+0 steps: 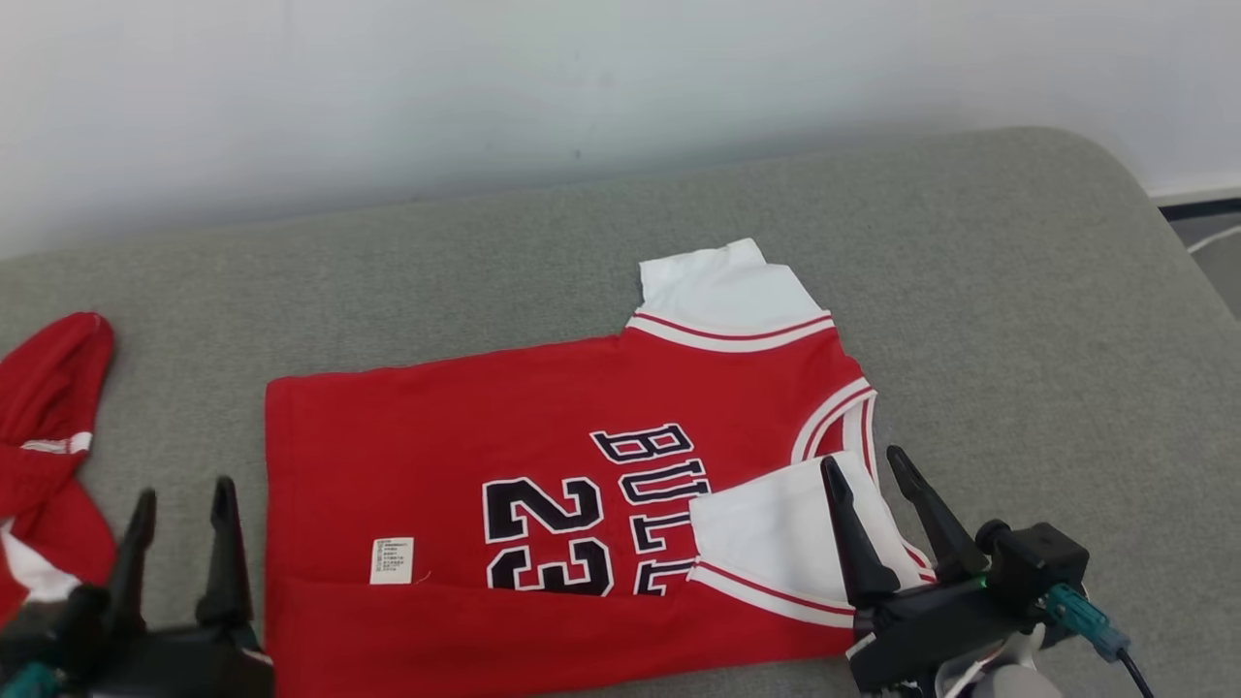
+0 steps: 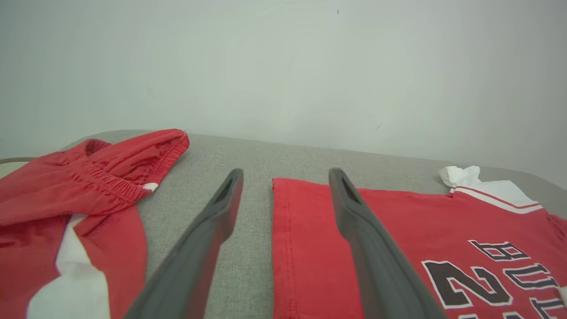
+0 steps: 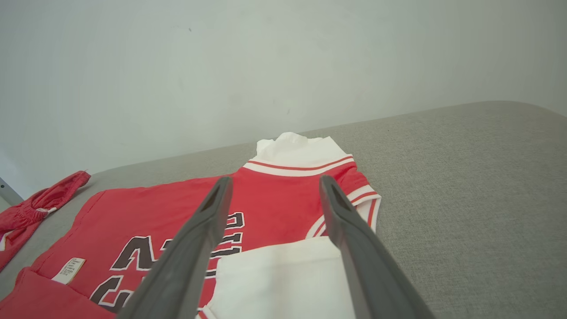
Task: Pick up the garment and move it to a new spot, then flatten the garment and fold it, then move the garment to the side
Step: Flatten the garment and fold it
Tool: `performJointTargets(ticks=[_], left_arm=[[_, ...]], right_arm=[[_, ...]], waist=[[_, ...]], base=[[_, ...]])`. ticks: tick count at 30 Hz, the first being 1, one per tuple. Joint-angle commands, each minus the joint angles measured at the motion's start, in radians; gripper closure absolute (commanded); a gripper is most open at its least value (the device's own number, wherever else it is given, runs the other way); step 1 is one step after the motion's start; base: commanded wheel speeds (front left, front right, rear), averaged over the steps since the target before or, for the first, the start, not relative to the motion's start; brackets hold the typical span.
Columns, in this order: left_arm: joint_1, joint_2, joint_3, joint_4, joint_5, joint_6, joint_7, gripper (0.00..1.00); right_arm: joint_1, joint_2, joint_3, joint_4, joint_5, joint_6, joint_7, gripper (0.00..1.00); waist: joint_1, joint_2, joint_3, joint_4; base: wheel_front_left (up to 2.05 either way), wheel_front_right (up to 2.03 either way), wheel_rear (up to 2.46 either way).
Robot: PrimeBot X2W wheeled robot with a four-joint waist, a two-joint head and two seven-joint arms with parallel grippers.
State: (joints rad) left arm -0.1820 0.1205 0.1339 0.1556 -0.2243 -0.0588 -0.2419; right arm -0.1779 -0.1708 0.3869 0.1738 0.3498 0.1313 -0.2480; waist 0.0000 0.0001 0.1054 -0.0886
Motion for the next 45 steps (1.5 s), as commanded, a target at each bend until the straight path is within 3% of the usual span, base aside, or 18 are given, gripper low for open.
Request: performJointTargets(ticks=[1,16,30,37,38,39,40,45], left_arm=[[-0.029,0.013,0.006,0.011,-0.017,-0.005,0.006,0.0],[-0.322,0.213,0.007,0.238,-0.132,-0.061,0.192,0.0],[-0.448,0.299,-0.02,0.469,-0.133,-0.059,0.191,0.0],[-0.469,0.291,-0.031,0.542,-0.154,-0.061,0.185,0.0],[-0.473,0.286,-0.036,0.548,-0.161,-0.063,0.186,0.32],[-0.477,0.284,-0.04,0.553,-0.164,-0.064,0.184,0.8],[-0.481,0.279,-0.045,0.555,-0.166,-0.065,0.178,1.0],[-0.488,0.258,-0.064,0.56,-0.199,-0.07,0.166,1.0]], right_arm=[[-0.014,0.004,0.003,0.002,-0.004,-0.001,-0.006,0.0],[-0.117,0.072,0.016,0.024,-0.026,-0.001,-0.018,0.0],[-0.144,0.108,0.025,0.013,-0.034,-0.001,-0.019,0.0],[-0.151,0.112,0.021,0.021,-0.037,-0.001,-0.019,0.0],[-0.153,0.112,0.02,0.021,-0.037,-0.001,-0.019,0.0],[-0.155,0.112,0.019,0.022,-0.039,-0.001,-0.019,0.0],[-0.157,0.112,0.017,0.022,-0.038,-0.001,-0.019,0.0],[-0.173,0.098,0.016,0.031,-0.044,-0.001,-0.019,0.0]], waist=[[0.0,-0.0001,0.029,-0.029],[0.0,-0.0001,0.19,-0.189],[0.0,-0.0001,0.246,-0.225],[0.0,-0.0001,0.246,-0.219],[0.0,-0.0001,0.246,-0.216],[0.0,-0.0001,0.246,-0.214],[0.0,-0.0001,0.246,-0.21],[0.0,-0.0001,0.239,-0.193]], base=[[0.0,0.0,0.0],[0.0,0.0,0.0],[0.0,0.0,0.0],[0.0,0.0,0.0],[0.0,0.0,0.0],[0.0,0.0,0.0],[0.0,0.0,0.0],[0.0,0.0,0.0]])
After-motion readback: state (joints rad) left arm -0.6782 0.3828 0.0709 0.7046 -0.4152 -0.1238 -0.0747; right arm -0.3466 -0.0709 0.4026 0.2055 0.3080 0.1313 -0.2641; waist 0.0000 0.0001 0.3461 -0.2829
